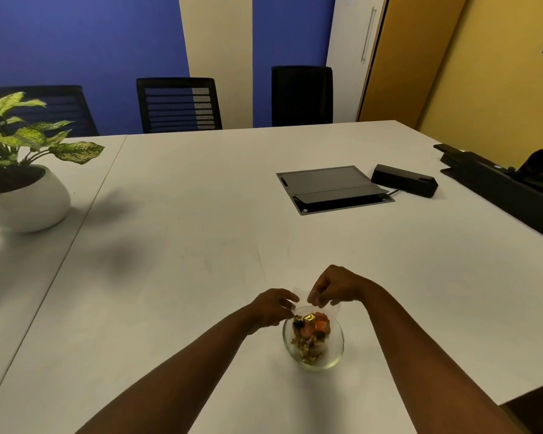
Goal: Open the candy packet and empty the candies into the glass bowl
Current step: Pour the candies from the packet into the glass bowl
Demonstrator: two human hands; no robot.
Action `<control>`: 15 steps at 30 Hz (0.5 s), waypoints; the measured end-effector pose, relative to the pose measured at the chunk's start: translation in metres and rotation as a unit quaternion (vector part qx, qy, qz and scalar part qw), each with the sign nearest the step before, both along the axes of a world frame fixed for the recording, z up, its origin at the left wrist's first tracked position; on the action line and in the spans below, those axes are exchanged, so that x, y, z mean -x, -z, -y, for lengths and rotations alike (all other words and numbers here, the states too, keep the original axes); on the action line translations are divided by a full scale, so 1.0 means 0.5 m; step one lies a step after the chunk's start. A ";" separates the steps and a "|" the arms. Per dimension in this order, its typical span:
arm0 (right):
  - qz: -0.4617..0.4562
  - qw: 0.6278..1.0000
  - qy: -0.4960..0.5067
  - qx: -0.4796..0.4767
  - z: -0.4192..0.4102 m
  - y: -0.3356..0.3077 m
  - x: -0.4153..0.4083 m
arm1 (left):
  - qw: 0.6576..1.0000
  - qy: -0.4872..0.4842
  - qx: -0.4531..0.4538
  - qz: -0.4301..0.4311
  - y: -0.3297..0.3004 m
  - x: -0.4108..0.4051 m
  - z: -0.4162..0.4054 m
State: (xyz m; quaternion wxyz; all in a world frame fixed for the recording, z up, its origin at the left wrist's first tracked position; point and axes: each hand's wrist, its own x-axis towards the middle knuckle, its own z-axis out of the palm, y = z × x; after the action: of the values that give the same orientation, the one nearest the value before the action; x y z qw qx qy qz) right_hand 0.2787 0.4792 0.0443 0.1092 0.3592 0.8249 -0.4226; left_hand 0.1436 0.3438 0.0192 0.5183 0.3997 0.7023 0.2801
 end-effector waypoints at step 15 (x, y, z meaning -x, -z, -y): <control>-0.286 0.948 0.138 -0.029 0.026 -0.040 0.033 | 0.965 -0.197 -0.170 -0.028 0.001 0.023 0.035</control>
State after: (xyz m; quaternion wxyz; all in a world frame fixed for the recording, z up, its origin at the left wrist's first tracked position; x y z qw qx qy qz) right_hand 0.2622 0.4660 0.0641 -0.2014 0.3364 0.7756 -0.4948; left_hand 0.1319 0.3262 0.0185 0.3573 0.3432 0.7237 0.4804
